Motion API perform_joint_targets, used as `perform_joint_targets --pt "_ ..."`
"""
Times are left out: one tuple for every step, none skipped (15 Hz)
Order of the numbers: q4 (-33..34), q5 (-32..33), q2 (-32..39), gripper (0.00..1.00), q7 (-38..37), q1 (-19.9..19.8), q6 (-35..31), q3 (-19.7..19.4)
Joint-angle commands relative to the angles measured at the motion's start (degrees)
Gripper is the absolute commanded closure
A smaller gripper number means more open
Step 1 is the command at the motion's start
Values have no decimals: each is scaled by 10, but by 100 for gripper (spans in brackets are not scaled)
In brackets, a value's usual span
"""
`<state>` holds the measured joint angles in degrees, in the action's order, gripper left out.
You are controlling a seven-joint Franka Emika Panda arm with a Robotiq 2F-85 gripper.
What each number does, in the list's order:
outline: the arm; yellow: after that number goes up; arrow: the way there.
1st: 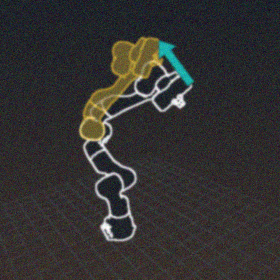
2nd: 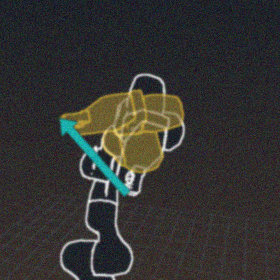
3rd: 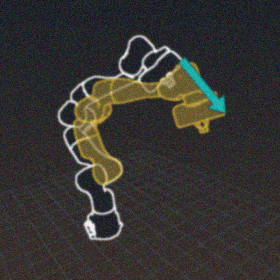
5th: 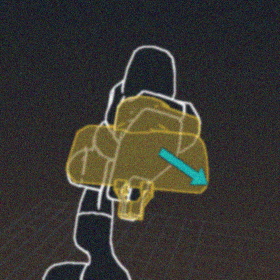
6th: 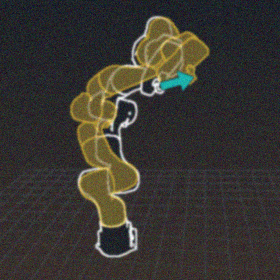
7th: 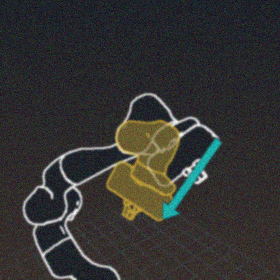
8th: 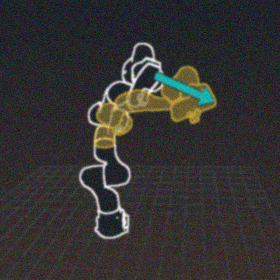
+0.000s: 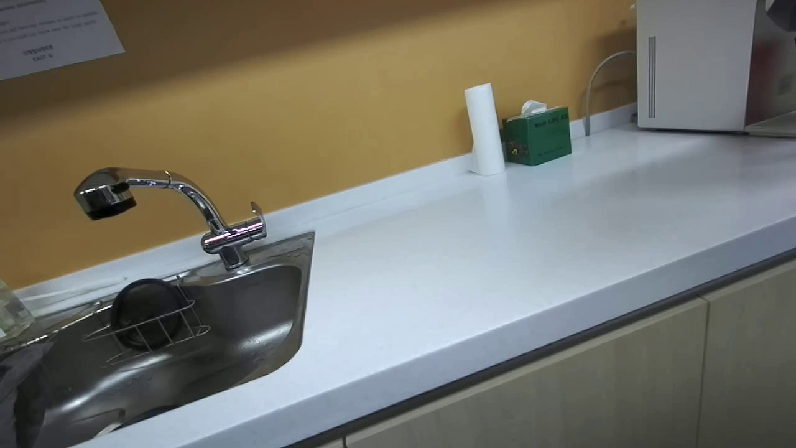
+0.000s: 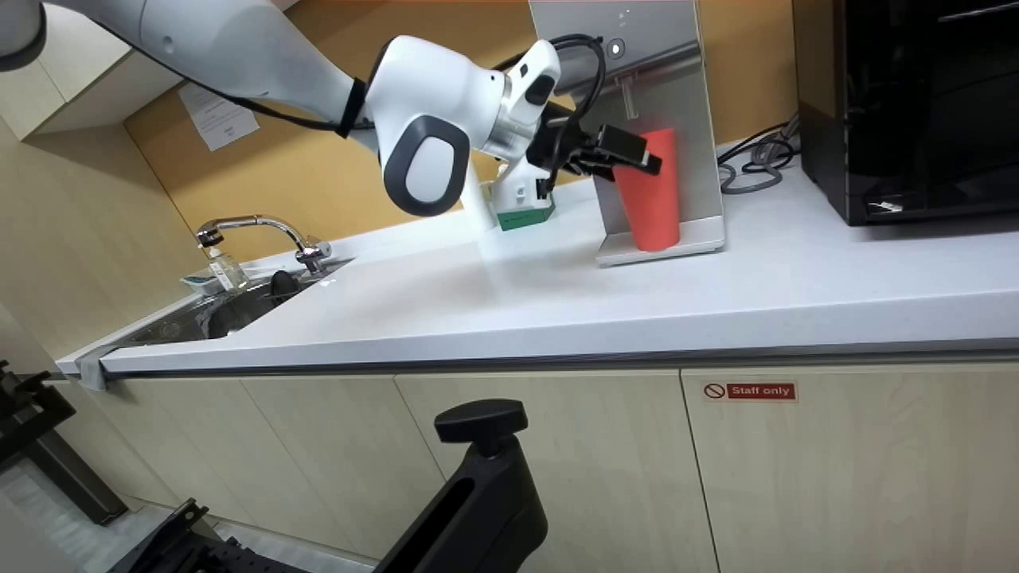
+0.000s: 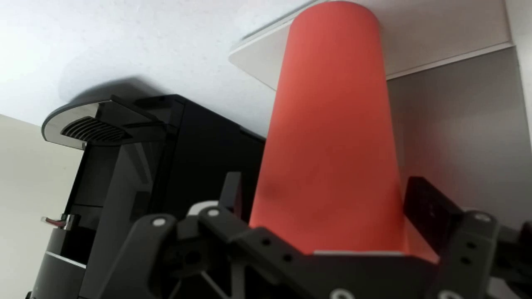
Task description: Move the pink cup to the left
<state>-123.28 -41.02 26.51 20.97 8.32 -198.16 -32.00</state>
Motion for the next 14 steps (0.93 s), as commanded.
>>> perform_joint_targets --pt "39 28 25 0 -28 -52 0 42" --pt "46 33 30 0 -30 -64 0 54" --pt "55 38 36 0 -33 -73 0 62" --pt "62 43 38 25 -34 -84 0 73" --pt "68 47 41 26 -35 -91 0 79" --pt "73 50 40 33 -36 -97 0 85" --pt "76 51 39 40 -36 -97 0 83" --pt "72 51 33 44 -35 -97 0 84" --pt "67 50 27 44 -33 -98 0 85" --pt "57 50 17 47 -29 -96 0 85" --pt "42 49 4 51 -26 -94 0 88" --pt "24 49 -13 52 -22 -92 0 91" --pt "7 51 -29 52 -19 -91 0 96" --pt "-8 49 -43 52 -16 -85 0 95"
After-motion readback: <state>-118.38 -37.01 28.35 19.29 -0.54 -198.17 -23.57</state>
